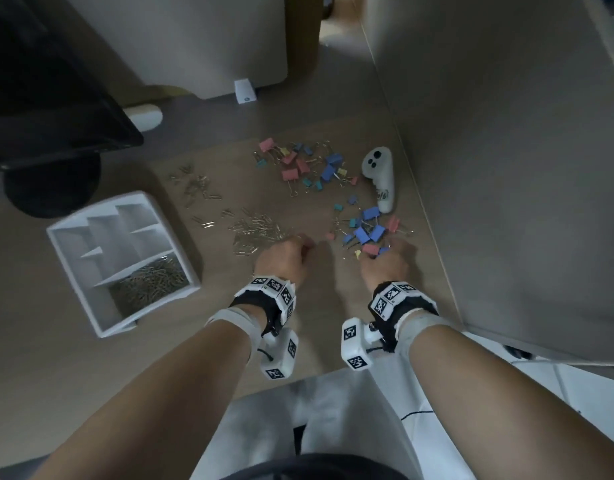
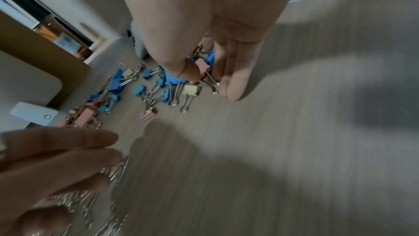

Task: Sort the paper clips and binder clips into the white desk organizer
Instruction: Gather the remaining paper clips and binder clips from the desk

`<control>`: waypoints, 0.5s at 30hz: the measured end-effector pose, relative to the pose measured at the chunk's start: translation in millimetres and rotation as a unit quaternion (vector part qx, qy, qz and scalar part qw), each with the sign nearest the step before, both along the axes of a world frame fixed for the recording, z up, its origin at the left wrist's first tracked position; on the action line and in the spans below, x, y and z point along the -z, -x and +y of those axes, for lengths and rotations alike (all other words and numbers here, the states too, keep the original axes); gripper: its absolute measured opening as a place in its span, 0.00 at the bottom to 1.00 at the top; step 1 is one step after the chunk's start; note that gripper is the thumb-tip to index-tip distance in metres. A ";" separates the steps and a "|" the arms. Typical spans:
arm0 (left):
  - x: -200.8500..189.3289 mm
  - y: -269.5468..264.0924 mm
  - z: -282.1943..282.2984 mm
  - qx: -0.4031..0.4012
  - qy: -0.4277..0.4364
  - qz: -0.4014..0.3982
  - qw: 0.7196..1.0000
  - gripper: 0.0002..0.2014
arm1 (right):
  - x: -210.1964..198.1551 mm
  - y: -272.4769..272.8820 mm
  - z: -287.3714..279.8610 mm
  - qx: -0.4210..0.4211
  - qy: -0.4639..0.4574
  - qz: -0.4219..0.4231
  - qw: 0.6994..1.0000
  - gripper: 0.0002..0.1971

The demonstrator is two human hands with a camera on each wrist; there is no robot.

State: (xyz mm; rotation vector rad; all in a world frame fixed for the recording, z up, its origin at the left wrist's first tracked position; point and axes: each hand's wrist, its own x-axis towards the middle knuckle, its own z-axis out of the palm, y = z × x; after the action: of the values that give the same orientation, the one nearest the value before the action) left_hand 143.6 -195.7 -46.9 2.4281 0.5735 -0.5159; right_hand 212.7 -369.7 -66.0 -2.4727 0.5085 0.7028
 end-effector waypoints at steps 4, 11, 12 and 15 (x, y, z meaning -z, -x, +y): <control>-5.1 20.9 41.3 -0.027 -0.051 0.003 0.998 0.12 | -13.0 8.9 24.4 -0.007 0.020 -0.010 1.000 0.21; -6.6 43.6 101.3 -0.006 -0.123 -0.015 0.992 0.19 | -12.3 43.0 91.0 -0.092 0.025 0.077 0.992 0.26; -7.3 47.2 109.6 0.007 -0.131 -0.019 0.991 0.19 | -8.9 47.1 101.3 -0.088 0.033 0.090 0.992 0.31; -8.5 63.0 132.7 0.010 -0.163 -0.054 0.985 0.17 | -16.3 57.8 128.5 -0.107 0.036 0.127 0.985 0.36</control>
State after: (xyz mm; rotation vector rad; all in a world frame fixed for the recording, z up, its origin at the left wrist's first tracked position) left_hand 80.6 -62.9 -38.4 2.7535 0.6292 -0.3136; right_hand 154.9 -241.2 -49.7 -2.5438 0.3687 1.1137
